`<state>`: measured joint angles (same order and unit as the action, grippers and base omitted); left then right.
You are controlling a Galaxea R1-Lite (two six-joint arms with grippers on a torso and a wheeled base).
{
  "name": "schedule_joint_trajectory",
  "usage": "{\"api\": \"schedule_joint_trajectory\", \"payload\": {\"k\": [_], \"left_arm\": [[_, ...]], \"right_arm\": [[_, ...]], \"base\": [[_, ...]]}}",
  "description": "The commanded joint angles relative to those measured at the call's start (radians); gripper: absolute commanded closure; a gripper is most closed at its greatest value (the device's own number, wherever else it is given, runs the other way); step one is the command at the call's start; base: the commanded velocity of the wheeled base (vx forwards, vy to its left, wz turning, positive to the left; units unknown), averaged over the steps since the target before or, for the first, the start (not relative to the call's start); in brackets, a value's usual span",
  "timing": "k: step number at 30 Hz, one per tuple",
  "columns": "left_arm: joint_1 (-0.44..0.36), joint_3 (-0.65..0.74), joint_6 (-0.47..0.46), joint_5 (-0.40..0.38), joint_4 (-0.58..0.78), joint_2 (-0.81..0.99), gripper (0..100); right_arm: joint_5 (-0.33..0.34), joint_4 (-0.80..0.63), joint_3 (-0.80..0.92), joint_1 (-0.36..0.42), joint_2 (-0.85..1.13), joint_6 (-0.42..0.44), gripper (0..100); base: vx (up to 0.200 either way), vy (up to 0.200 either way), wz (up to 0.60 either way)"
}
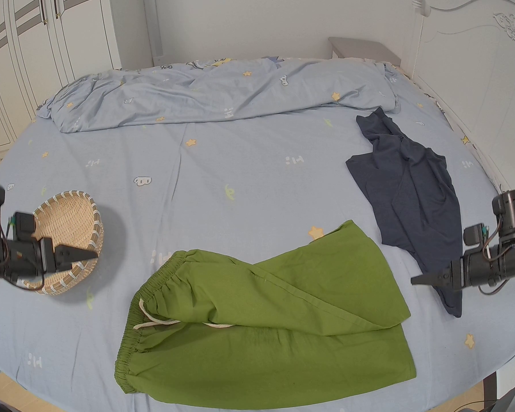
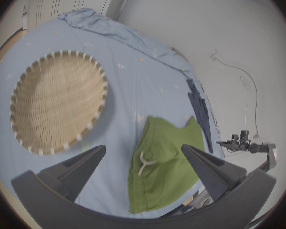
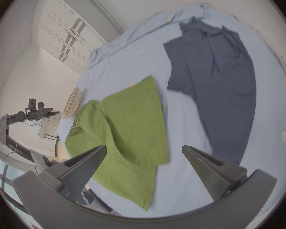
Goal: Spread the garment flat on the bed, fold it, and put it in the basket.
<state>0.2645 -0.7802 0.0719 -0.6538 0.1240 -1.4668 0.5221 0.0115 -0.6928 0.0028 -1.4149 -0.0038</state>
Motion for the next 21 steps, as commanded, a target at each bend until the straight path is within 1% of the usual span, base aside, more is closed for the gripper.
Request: {"api": "schedule_joint_trajectory", "payload": {"k": [1,3,4,6,7,8,9,10,13,21], "left_arm": [[-0.205,-0.333,0.181,0.141,0.062,-0.211,0],[-0.240,-0.393,0.184,0.192,0.048,-0.274,0],[-0.243,-0.396,0.186,0.194,0.046,-0.279,0],[-0.292,-0.475,0.187,0.201,0.031,-0.345,0],[-0.294,-0.478,0.187,0.201,0.031,-0.348,0],[-0.324,-0.507,0.183,0.198,0.031,-0.371,0],[-0.326,-0.508,0.181,0.198,0.031,-0.372,0],[-0.357,-0.521,0.172,0.197,0.031,-0.406,0],[-0.392,-0.525,0.152,0.203,0.025,-0.478,0],[-0.389,-0.521,0.144,0.206,-0.029,-0.598,0]], "right_arm": [[-0.059,-0.034,-0.252,0.022,-0.084,0.001,0],[-0.060,-0.033,-0.268,0.034,-0.087,-0.001,0],[-0.060,-0.033,-0.269,0.034,-0.087,-0.001,0],[-0.057,-0.025,-0.272,0.039,-0.088,0.001,0],[-0.057,-0.025,-0.271,0.039,-0.088,0.001,0],[-0.059,-0.022,-0.263,0.039,-0.088,-0.001,0],[-0.059,-0.022,-0.263,0.039,-0.088,-0.001,0],[-0.059,-0.019,-0.260,0.033,-0.090,-0.001,0],[-0.057,-0.021,-0.255,0.026,-0.088,0.002,0],[-0.059,-0.019,-0.235,0.033,-0.090,-0.001,0]], "base": [[0.000,0.000,0.00],[0.000,0.000,0.00],[0.000,0.000,0.00],[0.000,0.000,0.00],[0.000,0.000,0.00],[0.000,0.000,0.00],[0.000,0.000,0.00],[0.000,0.000,0.00],[0.000,0.000,0.00],[0.000,0.000,0.00]]}}
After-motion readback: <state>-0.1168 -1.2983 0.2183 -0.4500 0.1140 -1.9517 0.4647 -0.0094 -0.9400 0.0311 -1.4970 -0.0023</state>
